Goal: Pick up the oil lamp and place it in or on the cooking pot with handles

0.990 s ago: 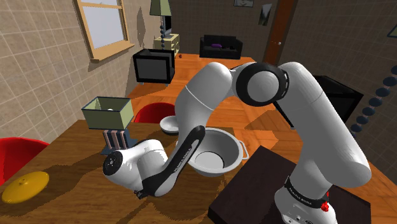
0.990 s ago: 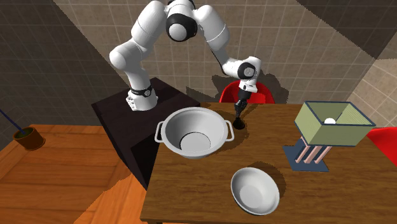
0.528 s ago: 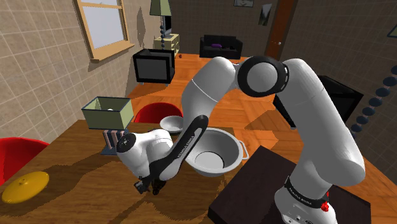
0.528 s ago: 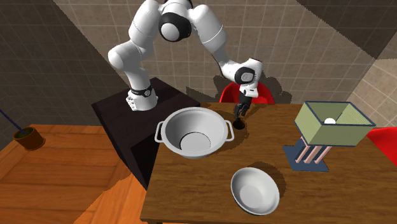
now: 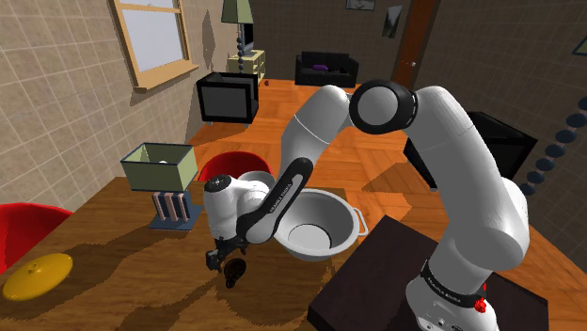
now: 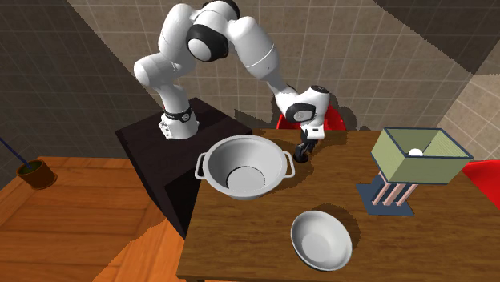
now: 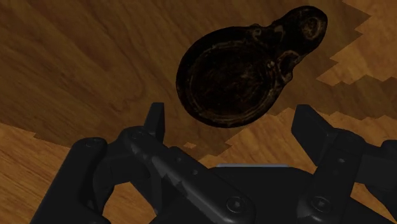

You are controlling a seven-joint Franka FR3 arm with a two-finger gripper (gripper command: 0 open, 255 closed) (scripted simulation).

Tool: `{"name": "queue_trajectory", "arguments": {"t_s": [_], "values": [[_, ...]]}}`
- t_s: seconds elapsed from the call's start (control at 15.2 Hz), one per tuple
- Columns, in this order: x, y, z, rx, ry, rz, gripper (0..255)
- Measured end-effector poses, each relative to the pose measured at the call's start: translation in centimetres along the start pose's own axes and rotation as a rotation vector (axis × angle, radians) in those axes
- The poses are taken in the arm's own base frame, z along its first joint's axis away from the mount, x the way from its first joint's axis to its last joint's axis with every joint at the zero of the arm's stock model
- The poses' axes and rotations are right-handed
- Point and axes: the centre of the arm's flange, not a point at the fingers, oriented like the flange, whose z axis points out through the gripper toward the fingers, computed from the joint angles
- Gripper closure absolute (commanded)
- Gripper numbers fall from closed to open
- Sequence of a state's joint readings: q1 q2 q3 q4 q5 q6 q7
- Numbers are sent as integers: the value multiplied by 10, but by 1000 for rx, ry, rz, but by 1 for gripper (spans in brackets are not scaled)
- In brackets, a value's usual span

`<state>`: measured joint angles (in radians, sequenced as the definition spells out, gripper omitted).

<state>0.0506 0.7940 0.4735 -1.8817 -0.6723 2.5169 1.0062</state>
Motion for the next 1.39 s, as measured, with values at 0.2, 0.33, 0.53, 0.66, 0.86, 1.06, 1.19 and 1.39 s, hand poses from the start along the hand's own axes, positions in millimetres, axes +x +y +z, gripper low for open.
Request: {"name": "queue_trajectory", "arguments": {"t_s": [0.2,0.33,0.53,0.66,0.86,1.06,1.19,1.39], "values": [[1,-1,15,2,0,0,0],[0,-1,18,2,0,0,0],[0,-1,18,2,0,0,0],[0,-1,18,2,0,0,255],[1,-1,18,2,1,0,255],[1,0,18,2,1,0,255],[1,0,18,3,2,0,255],[1,-1,16,2,1,0,255]]}}
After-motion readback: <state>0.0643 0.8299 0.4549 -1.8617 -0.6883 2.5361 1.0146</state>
